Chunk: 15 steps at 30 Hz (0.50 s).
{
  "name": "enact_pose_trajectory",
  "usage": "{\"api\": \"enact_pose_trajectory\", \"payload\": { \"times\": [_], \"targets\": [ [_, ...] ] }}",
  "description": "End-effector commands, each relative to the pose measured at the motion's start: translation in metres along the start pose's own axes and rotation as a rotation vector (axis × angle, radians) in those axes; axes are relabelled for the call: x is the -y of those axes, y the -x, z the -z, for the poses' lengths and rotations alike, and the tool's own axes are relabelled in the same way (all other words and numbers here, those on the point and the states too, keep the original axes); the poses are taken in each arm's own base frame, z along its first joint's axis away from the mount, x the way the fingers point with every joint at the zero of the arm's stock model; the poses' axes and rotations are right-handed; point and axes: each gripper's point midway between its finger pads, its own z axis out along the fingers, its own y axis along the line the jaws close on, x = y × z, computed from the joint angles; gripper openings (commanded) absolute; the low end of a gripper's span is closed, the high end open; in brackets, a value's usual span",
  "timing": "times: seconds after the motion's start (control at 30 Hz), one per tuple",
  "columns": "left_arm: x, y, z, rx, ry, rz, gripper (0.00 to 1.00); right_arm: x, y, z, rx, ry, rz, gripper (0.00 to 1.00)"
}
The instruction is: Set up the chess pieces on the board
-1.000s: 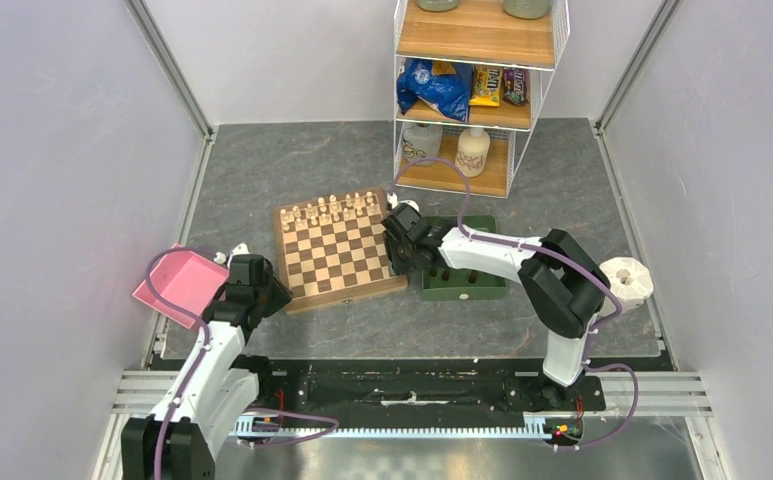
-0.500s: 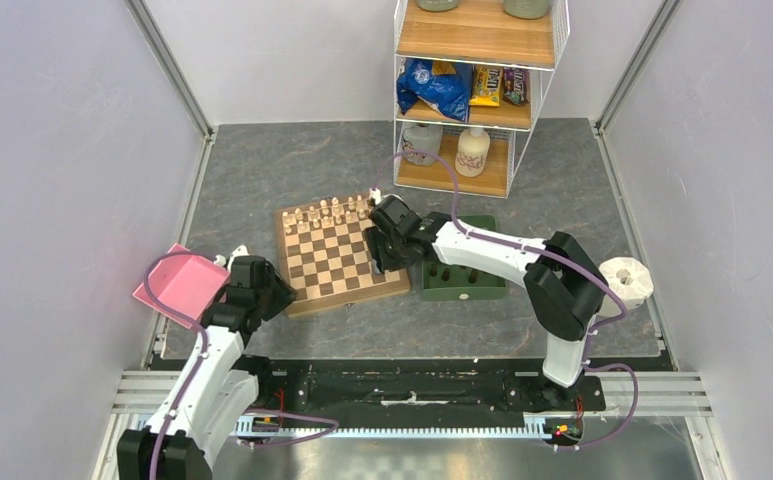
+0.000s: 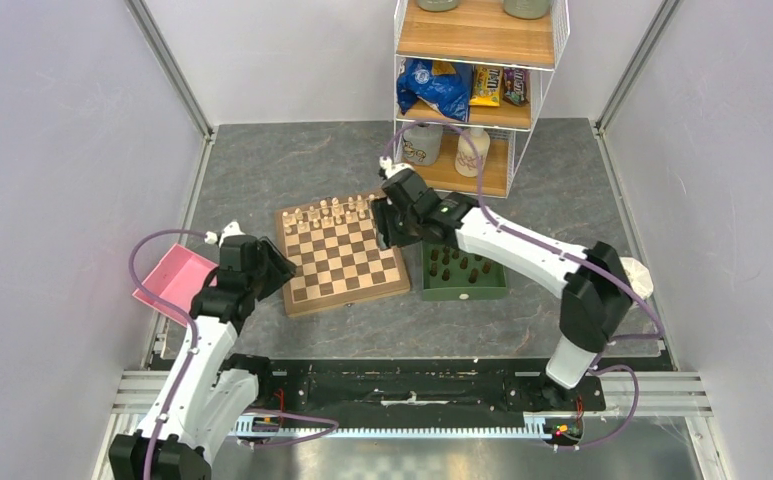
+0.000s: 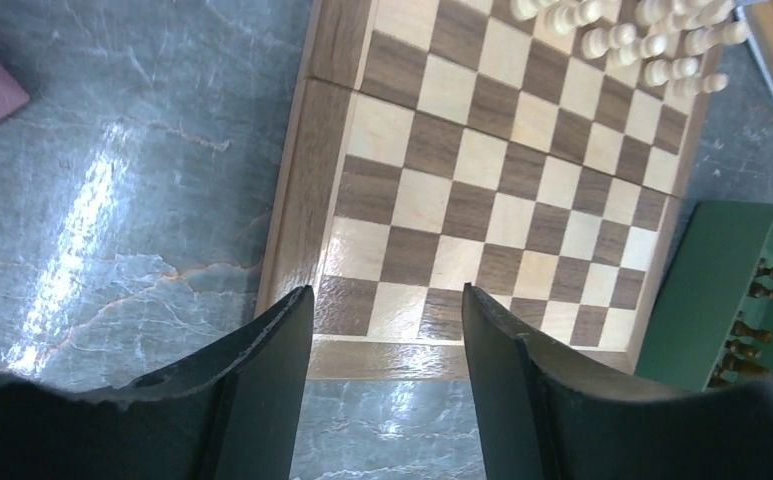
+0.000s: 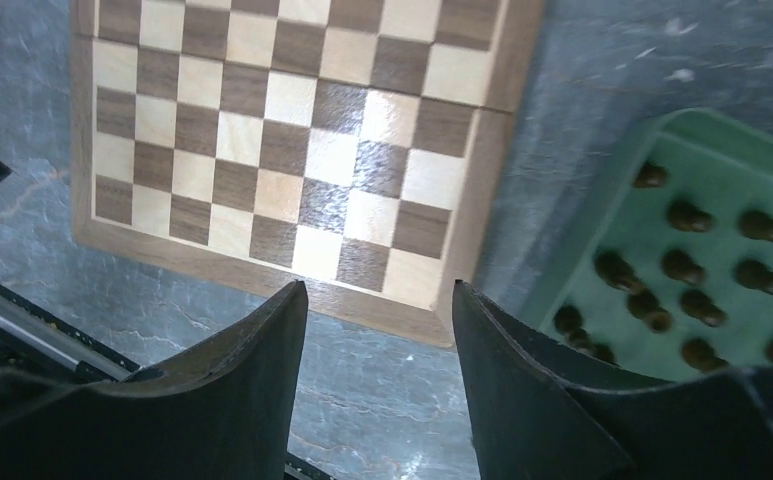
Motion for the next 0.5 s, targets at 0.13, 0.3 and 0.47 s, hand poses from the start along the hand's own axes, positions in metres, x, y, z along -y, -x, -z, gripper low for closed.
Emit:
{"api": "enact_pose_trajectory", "payload": {
  "times": [0.13, 0.3, 0.47],
  "targets": [
    [0.037, 0.042, 0.027, 0.005, -0.067, -0.196, 0.66, 0.068, 0.047, 0.059, 0.185, -0.123, -0.084, 0.60],
    [0.049, 0.063, 0.044, 0.016, -0.070, -0.307, 0.67, 0.111, 0.041, 0.055, 0.161, -0.176, -0.157, 0.53],
    [0.034, 0.063, 0.037, 0.029, -0.009, -0.345, 0.68, 0.132, 0.032, 0.034, 0.095, -0.187, -0.182, 0.43]
  ]
}}
